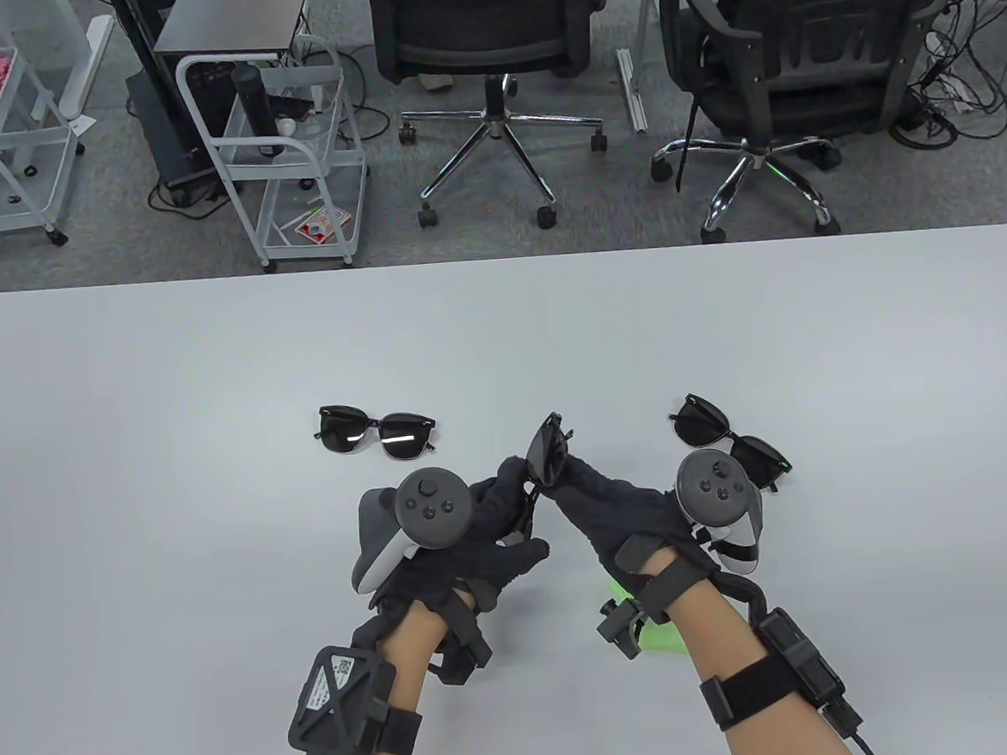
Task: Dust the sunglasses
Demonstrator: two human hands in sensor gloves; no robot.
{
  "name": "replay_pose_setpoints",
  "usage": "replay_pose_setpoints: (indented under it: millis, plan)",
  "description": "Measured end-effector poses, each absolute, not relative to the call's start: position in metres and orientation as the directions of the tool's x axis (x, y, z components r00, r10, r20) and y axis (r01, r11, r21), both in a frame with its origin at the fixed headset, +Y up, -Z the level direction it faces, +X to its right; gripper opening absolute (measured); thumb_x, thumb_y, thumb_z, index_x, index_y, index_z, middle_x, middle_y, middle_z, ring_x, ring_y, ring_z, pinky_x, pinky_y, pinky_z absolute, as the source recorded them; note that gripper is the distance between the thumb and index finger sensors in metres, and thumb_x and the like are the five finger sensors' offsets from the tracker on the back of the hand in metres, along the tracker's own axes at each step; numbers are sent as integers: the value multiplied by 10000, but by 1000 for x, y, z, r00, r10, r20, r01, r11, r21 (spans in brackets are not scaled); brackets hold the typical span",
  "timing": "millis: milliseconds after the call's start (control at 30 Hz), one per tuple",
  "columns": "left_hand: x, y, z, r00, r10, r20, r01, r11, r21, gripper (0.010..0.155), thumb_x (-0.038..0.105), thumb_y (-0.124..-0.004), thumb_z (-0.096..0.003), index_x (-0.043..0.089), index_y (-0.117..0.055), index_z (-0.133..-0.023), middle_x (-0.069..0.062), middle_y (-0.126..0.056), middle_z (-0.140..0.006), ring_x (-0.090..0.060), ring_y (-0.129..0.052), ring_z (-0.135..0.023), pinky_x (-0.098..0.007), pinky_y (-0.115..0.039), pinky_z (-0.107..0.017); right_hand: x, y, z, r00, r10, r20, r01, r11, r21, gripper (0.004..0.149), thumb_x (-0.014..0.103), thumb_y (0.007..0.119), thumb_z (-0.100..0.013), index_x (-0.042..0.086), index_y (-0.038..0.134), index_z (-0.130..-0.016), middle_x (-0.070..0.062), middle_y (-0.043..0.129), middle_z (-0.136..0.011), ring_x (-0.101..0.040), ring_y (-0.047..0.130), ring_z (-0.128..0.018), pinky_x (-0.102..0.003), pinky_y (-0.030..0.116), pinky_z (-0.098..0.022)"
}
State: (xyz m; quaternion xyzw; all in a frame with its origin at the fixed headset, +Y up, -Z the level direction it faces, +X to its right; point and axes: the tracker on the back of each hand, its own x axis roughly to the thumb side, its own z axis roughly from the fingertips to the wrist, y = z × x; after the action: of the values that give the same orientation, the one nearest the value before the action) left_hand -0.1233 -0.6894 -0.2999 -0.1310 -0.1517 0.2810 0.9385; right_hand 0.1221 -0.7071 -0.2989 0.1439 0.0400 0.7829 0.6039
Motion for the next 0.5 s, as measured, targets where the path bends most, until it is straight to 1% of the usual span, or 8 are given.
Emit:
replay_pose_setpoints:
  millis: [67,100,167,200,267,300,367,500]
  plan:
    - [-125,-690,-300,825,527,205,-461,836,-297,886,645,-841,-333,441,-408,-1078,110,-630,-1088,-187,-861,-932,-576,-545,-776,131,-703,-298,-272,941,200,-942,-303,144,628,427,713,-534,16,622,-1001,-229,762,-994,-500,775,-866,-714,556,-584]
    - [-125,-689,-300,852,479,211,-421,867,-265,878,632,-852,-334,452,-419,-1075,109,-617,-1090,-192,-819,-952,-586,-523,-778,135,-698,-296,-264,940,217,-953,-289,88,631,425,718,-532,25,610,-1008,-226,740,-1008,-501,755,-880,-712,554,-588]
    - [-123,-686,-298,912,340,228,-303,935,-183,864,618,-871,-327,482,-445,-1066,139,-605,-1092,-185,-763,-979,-590,-491,-785,139,-691,-293,-271,927,259,-960,-280,-5,623,403,737,-526,41,613,-1017,-240,684,-1037,-515,691,-912,-718,533,-599]
    - [-121,-685,-297,934,264,243,-236,962,-139,860,601,-896,-317,505,-463,-1054,177,-600,-1092,-177,-738,-990,-585,-480,-790,139,-688,-292,-313,906,285,-948,-317,-33,608,383,748,-521,65,625,-1024,-248,635,-1060,-530,634,-935,-726,506,-607]
    - [-115,-682,-294,955,105,278,-96,994,-48,869,575,-936,-294,527,-487,-1036,235,-605,-1085,-151,-712,-1005,-574,-470,-799,134,-680,-291,-487,791,371,-859,-511,-40,580,374,764,-515,124,661,-1028,-240,568,-1093,-532,548,-969,-732,460,-618]
    - [-111,-681,-291,955,61,289,-59,998,-15,886,566,-951,-284,517,-484,-1035,252,-615,-1080,-144,-711,-1008,-571,-468,-803,128,-678,-290,-572,709,412,-790,-611,-46,578,374,780,-509,145,671,-1028,-237,532,-1107,-537,494,-984,-739,422,-622]
    - [-105,-679,-288,950,33,311,-43,999,25,946,549,-975,-270,481,-433,-1043,262,-632,-1076,-135,-710,-1014,-570,-465,-806,114,-676,-287,-707,525,474,-634,-767,-97,584,393,821,-482,169,711,-1011,-218,551,-1112,-533,490,-993,-744,409,-624]
    - [-98,-672,-281,941,10,340,-52,992,115,1008,555,-985,-258,442,-372,-1050,267,-646,-1069,-117,-731,-1007,-561,-476,-814,86,-676,-282,-810,259,526,-404,-897,-180,608,421,892,-433,155,774,-967,-200,634,-1088,-521,560,-983,-745,423,-622]
